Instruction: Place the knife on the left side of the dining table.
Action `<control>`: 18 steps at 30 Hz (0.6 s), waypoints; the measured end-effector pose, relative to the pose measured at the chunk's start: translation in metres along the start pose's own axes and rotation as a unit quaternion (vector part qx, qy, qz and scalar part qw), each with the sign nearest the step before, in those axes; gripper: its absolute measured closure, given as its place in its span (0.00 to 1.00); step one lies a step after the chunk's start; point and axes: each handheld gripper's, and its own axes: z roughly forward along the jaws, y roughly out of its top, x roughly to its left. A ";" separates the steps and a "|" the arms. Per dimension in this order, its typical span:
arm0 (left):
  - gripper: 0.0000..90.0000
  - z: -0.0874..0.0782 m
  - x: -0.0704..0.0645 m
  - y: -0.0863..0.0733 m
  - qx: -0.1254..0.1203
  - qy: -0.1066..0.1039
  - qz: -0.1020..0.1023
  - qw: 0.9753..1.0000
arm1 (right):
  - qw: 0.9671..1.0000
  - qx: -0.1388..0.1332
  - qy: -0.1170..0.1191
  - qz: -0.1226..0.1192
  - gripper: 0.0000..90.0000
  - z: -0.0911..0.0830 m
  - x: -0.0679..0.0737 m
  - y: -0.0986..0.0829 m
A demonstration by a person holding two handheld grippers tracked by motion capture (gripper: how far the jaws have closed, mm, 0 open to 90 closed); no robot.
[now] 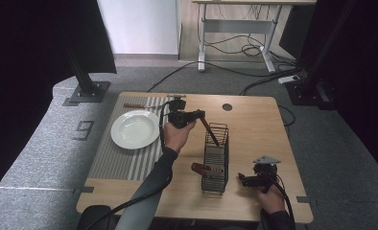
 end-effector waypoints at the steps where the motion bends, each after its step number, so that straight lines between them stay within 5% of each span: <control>1: 0.89 0.000 0.000 0.000 0.000 0.000 0.000 1.000 | 1.000 0.000 0.000 0.000 0.00 0.000 0.000 0.000; 7: 0.89 -0.016 -0.006 0.005 -0.017 -0.012 0.006 1.000 | 1.000 0.000 0.000 0.000 0.00 0.000 0.000 0.000; 18: 0.89 -0.045 -0.012 0.012 -0.044 -0.004 0.022 0.999 | 1.000 0.000 0.000 0.001 0.00 0.000 0.000 0.000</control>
